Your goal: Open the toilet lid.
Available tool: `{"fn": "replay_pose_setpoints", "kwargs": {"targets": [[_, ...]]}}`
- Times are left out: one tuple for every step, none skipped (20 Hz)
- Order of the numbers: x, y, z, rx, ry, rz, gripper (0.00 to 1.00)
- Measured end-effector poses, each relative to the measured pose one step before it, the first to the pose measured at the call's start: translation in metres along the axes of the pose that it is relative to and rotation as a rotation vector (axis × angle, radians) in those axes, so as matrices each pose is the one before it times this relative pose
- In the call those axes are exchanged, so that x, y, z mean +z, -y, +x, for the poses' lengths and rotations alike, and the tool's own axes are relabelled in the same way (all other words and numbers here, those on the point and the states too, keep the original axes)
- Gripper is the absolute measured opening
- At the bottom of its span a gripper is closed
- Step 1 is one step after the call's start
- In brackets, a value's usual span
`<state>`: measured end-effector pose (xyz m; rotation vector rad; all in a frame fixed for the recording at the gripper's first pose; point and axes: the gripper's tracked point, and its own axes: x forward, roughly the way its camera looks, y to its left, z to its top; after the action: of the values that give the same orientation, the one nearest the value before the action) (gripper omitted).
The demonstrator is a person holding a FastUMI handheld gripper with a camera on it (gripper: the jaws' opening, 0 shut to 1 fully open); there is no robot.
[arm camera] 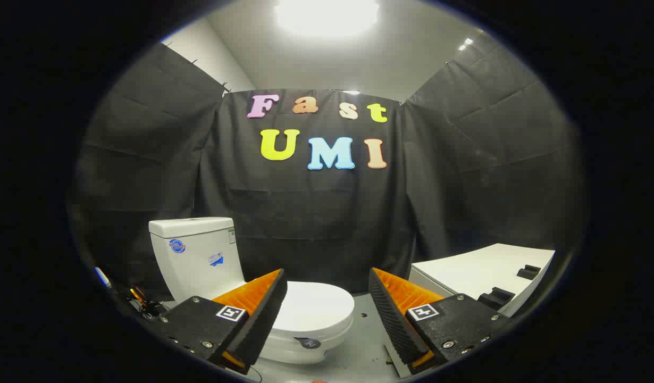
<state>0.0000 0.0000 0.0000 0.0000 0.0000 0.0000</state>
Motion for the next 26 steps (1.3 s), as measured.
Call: {"fn": "replay_pose_setpoints", "kwargs": {"targets": [[0.00066, -0.00026, 0.00033, 0.00069, 0.00085, 0.00073, 0.95], [-0.00039, 0.00069, 0.00002, -0.00016, 0.00023, 0.00085, 0.95], [0.00033, 0.00072, 0.00021, -0.00018, 0.00003, 0.00148, 0.95], [-0.00089, 0.0001, -0.00065, -0.00091, 0.00092, 0.00252, 0.95], [-0.00038, 0.00004, 0.00037, -0.00094, 0.0, 0.00405, 0.95], [-0.00113, 0.00113, -0.00051, -0.00274, -0.00176, 0.00439, 0.95], [-0.0015, 0.00028, 0.00125, -0.00022, -0.0018, 0.0035, 0.95], [-0.00063, 0.00038, 0.00025, -0.00145, -0.00032, 0.00142, 0.95], [0.00098, 0.00041, -0.00016, -0.00145, -0.00001, -0.00006, 0.95], [-0.0015, 0.00076, 0.00001, -0.00185, -0.00066, -0.00022, 0.95], [-0.00033, -0.00019, 0.00034, -0.00037, 0.0002, -0.00093, 0.95], [-0.00022, 0.00006, 0.0003, -0.00032, 0.00036, -0.00186, 0.95], [-0.00039, 0.00036, 0.00065, -0.00238, -0.00128, -0.00373, 0.95], [-0.00101, 0.00047, 0.0004, -0.00107, -0.00129, -0.00497, 0.95], [-0.00086, -0.00015, 0.00045, -0.00166, -0.00222, -0.00501, 0.95], [-0.00156, 0.00033, 0.00109, -0.00188, -0.00186, -0.00306, 0.95], [0.00005, 0.00004, 0.00018, -0.00118, -0.00102, 0.00262, 0.95], [-0.00056, -0.00111, 0.00115, 0.0021, -0.00033, 0.00927, 0.95], [-0.00072, -0.00225, 0.00178, 0.00425, -0.00283, 0.0139, 0.95], [-0.00264, -0.0015, 0.00301, 0.00536, -0.00406, 0.01348, 0.95], [-0.00228, -0.0009, 0.00207, 0.00391, -0.00499, 0.01266, 0.95], [-0.00278, -0.00118, 0.00244, 0.00431, -0.00336, 0.01488, 0.95], [-0.00333, -0.00027, 0.00312, 0.00596, -0.0067, 0.01401, 0.95], [-0.00651, -0.00055, 0.00454, 0.00335, -0.01066, 0.01825, 0.95], [-0.00614, 0.00165, 0.00448, -0.00304, -0.014, 0.01617, 0.95], [-0.0061, 0.00238, 0.00439, -0.00471, -0.0116, 0.01871, 0.95]]}}
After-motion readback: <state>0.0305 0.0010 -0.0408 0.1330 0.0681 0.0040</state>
